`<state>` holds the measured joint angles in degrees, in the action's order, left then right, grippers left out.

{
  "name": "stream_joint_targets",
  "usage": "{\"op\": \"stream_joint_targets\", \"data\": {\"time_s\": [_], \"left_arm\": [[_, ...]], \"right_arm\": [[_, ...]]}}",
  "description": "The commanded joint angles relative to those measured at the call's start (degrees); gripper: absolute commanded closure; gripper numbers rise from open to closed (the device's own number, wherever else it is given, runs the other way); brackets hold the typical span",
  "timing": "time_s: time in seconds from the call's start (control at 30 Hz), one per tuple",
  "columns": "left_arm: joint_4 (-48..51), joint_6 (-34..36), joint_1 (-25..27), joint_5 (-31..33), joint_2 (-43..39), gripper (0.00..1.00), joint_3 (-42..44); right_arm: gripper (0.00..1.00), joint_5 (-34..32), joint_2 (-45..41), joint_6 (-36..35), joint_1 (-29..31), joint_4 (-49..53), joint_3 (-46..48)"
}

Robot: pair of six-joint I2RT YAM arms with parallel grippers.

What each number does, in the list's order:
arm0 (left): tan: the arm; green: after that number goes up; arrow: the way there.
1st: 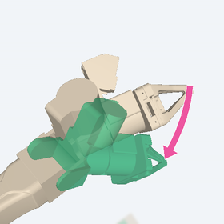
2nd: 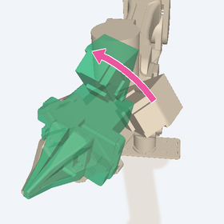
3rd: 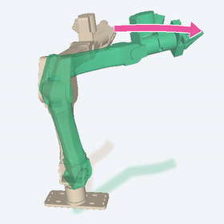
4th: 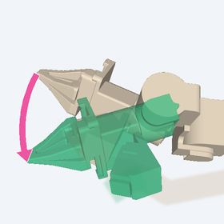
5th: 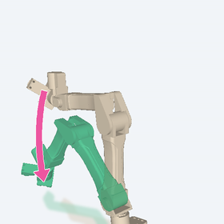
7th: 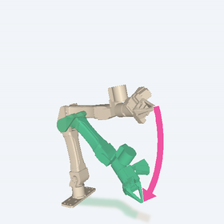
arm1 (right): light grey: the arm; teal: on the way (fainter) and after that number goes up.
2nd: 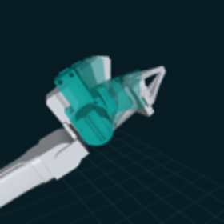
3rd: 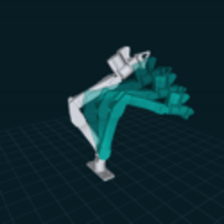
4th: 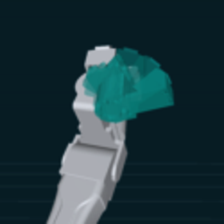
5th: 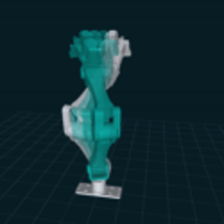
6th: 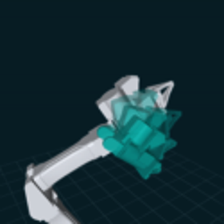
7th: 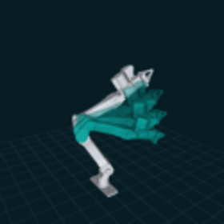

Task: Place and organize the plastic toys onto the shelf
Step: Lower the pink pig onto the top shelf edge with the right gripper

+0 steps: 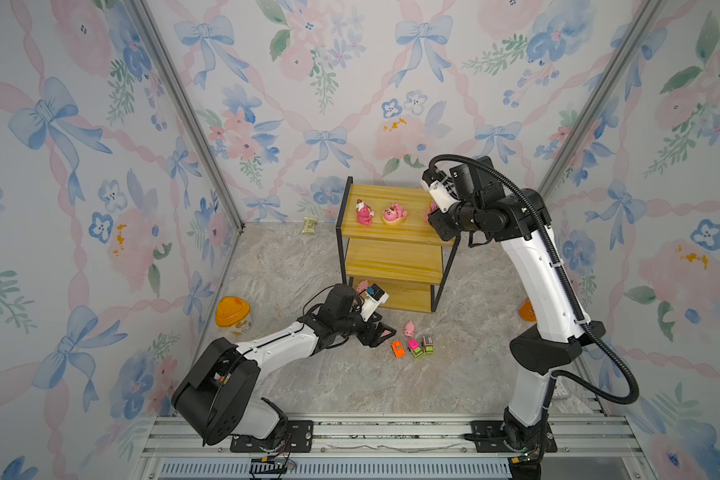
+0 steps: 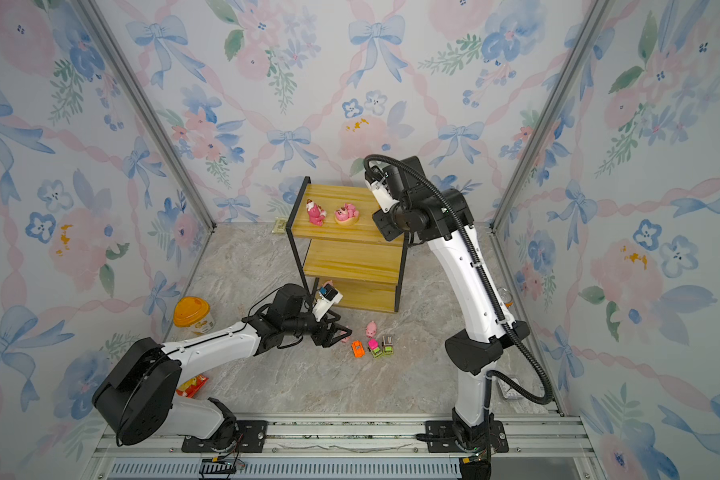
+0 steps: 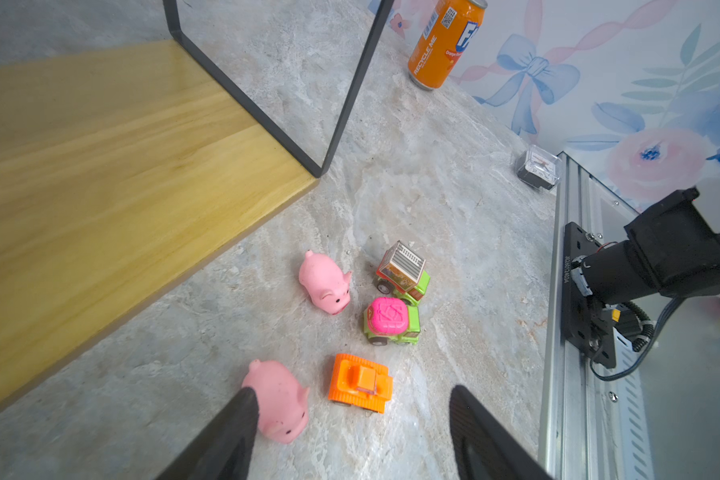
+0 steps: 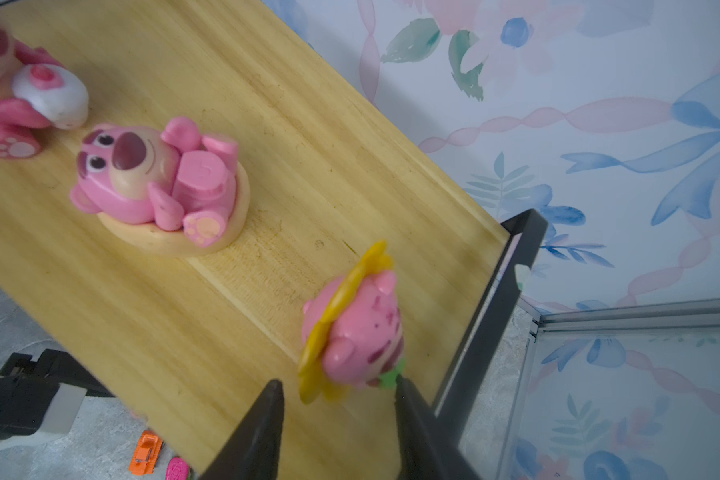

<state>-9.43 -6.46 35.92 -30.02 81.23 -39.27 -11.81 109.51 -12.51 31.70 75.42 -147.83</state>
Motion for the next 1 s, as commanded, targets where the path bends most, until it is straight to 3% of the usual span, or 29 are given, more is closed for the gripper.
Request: {"op": "stream_joint_targets", "data": {"time_s": [0.0, 0.97], "left_arm": [[-1.2, 0.6, -0.5, -0.6, 0.8, 0.27, -0.6], [-1.5, 0.5, -0.7, -0.6, 2.1, 0.27, -0.8]], "right_arm": [[0.53, -0.8, 0.8, -0.5, 0.5, -0.4, 0.9], [0.49, -7.7, -2.8, -2.3, -0.2, -6.1, 7.1]]}}
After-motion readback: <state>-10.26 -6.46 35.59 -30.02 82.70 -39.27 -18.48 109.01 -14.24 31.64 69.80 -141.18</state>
